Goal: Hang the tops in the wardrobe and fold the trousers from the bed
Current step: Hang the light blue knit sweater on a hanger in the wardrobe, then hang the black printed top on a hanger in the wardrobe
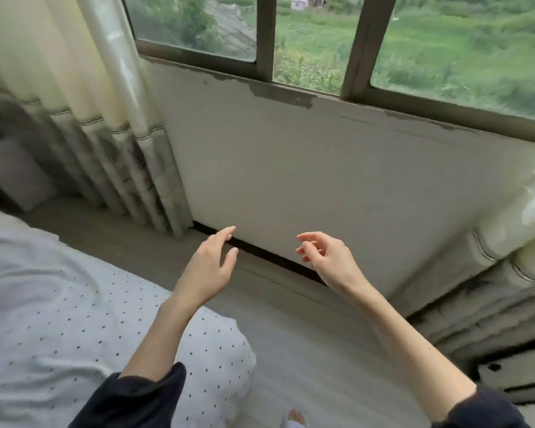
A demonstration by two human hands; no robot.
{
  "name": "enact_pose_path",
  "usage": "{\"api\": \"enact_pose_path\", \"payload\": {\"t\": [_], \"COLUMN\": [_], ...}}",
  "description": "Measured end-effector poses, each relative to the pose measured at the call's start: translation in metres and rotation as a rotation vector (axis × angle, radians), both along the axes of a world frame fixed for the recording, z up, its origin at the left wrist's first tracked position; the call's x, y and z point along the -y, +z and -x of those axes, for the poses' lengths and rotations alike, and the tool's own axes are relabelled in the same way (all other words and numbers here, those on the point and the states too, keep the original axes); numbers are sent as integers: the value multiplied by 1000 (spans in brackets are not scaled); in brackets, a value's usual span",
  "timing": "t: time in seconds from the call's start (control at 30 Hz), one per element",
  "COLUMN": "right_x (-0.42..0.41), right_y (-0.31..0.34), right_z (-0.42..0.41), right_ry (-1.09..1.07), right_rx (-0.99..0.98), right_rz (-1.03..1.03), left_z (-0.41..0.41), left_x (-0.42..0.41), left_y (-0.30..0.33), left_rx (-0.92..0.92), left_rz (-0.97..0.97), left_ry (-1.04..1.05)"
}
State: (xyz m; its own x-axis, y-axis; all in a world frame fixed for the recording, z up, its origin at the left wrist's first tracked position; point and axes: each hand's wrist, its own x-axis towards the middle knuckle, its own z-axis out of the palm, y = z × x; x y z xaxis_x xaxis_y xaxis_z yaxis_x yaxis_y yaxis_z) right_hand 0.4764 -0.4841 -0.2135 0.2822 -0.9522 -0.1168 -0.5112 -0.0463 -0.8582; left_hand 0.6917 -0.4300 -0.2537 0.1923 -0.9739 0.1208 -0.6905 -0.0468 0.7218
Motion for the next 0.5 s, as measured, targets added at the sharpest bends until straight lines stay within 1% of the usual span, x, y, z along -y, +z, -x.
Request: {"api": "enact_pose_path", "payload": {"t": [0.13,0.23,0.37,0.5], "right_x": [80,124,165,211], "right_y": [5,4,-9,-26], "right_z": [-57,-110,-182,-264], "right_ry": [261,435,628,825], "right_rx": [-55,-67,-71,-111], "right_rz": [4,-5,-25,-26], "left_z": [-39,-69,-111,-159], "left_x": [19,31,44,66], "left_y": [-10,-16,-30,-53], "left_rx": [-109,-132,-139,-199], "left_rz": [-42,-82,-111,-129], "left_ry": [284,450,634,805]}}
